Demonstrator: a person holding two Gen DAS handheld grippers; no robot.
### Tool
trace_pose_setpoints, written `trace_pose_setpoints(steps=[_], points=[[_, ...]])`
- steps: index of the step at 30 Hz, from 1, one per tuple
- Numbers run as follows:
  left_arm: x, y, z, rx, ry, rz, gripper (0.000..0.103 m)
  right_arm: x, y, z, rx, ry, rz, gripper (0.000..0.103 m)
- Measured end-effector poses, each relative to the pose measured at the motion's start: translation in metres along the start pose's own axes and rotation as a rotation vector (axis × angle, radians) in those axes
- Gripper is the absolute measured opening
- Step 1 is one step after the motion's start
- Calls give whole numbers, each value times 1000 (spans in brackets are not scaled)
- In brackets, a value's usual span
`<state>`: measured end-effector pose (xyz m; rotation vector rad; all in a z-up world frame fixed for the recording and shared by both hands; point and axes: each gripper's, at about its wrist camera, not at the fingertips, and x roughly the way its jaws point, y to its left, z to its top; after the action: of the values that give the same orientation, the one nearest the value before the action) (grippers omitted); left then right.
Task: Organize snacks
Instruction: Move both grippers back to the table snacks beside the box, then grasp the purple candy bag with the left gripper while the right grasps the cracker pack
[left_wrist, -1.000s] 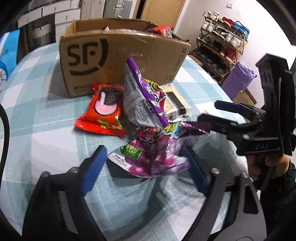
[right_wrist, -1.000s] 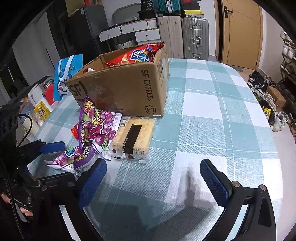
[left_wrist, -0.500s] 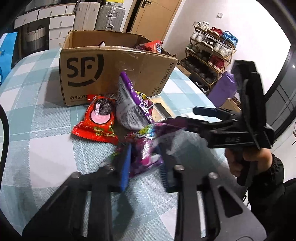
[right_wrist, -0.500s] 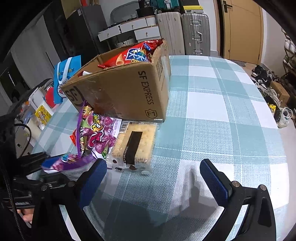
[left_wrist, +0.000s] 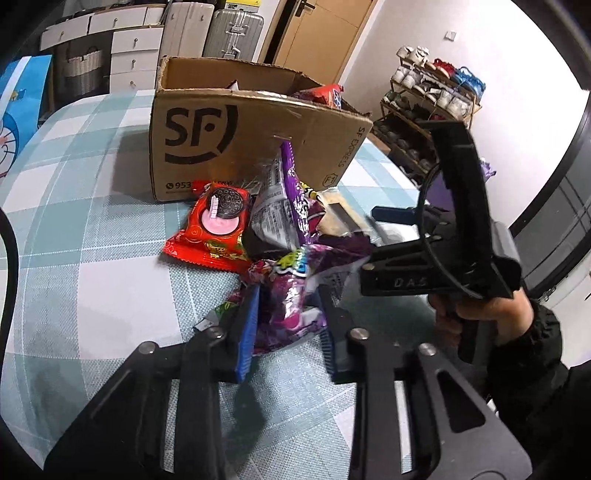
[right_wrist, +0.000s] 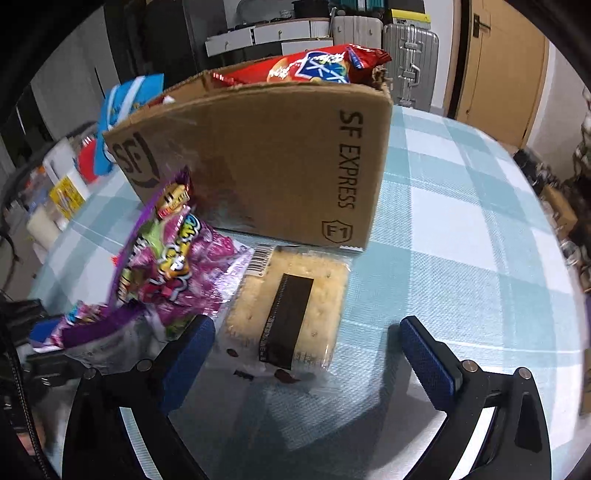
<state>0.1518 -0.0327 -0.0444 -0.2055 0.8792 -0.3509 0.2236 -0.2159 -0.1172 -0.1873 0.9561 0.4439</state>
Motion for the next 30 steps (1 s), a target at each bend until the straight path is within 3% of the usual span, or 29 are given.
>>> trace_pose_setpoints(steps=[5, 9, 10, 15, 27, 29, 30], points=[[7, -1, 1, 14, 9, -9, 49, -3, -9, 0, 10, -3, -32, 101], [12, -8, 1, 55, 18, 5, 81, -1, -13, 1, 14, -3, -16, 85], [13, -11, 1, 70, 25, 37, 83, -2, -13, 2, 9, -11, -24, 81], [25, -3, -1, 28, 62, 82, 83, -5, -18, 1, 19, -31, -19, 59], [29, -2, -1, 30, 56, 84, 81, -24, -37, -14, 79, -75, 33, 58], [29, -1, -1, 24, 49, 69, 73, -27, -38, -15, 83, -80, 34, 58], [29, -2, -1, 23, 48, 54, 58, -28, -39, -15, 86, -82, 35, 58]])
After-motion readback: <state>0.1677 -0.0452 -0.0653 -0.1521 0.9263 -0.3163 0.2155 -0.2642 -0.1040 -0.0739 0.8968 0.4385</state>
